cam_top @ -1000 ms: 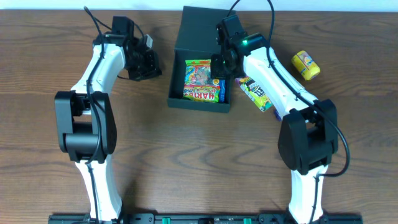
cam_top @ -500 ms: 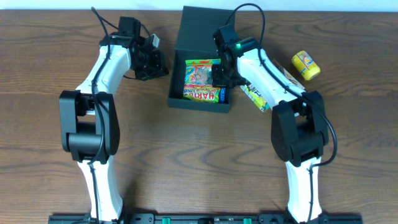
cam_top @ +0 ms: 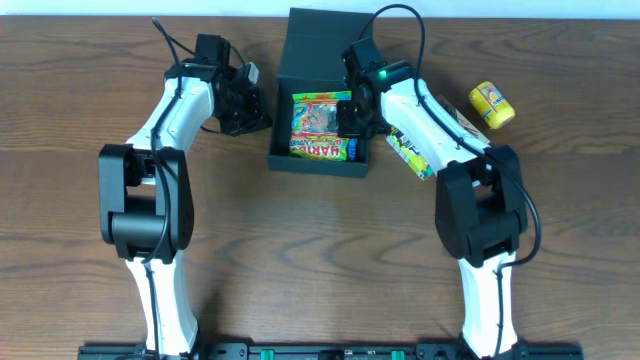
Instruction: Pack container
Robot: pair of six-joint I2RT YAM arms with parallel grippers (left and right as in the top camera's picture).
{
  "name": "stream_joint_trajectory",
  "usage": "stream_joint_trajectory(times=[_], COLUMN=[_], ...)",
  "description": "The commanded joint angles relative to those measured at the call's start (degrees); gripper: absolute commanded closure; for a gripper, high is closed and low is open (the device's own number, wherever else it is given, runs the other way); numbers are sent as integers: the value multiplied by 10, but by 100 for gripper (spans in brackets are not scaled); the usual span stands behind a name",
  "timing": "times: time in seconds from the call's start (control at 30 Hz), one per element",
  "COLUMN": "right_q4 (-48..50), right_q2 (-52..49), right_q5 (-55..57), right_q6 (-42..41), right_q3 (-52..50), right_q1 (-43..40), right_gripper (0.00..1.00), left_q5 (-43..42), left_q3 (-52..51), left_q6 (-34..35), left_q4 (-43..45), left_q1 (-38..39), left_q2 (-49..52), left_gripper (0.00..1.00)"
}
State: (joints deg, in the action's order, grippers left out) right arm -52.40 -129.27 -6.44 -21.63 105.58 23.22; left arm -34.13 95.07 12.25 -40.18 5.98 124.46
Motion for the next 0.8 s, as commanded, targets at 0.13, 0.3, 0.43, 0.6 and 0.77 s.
stream_joint_trajectory(times=[0.13, 0.3, 0.43, 0.6, 0.77], right_q4=[6, 25, 43, 51, 49], right_q2=[-19, -19, -19, -19, -19], right_q5=[-23, -31, -42, -45, -45], right_q6=[15, 26, 26, 37, 46], right_q3=[10, 13, 13, 13, 13], right_q1=[8, 9, 12, 23, 32], right_gripper=[99, 99, 99, 99, 99], left_q5=[-4, -4, -4, -4, -4], left_q3=[-2, -2, -2, -2, -2], left_q6=[7, 7, 7, 7, 7], left_q4=[0, 0, 0, 0, 0], left_q1=[12, 12, 14, 21, 23], left_q2=[9, 9, 9, 9, 9], left_gripper=[94, 94, 94, 94, 94])
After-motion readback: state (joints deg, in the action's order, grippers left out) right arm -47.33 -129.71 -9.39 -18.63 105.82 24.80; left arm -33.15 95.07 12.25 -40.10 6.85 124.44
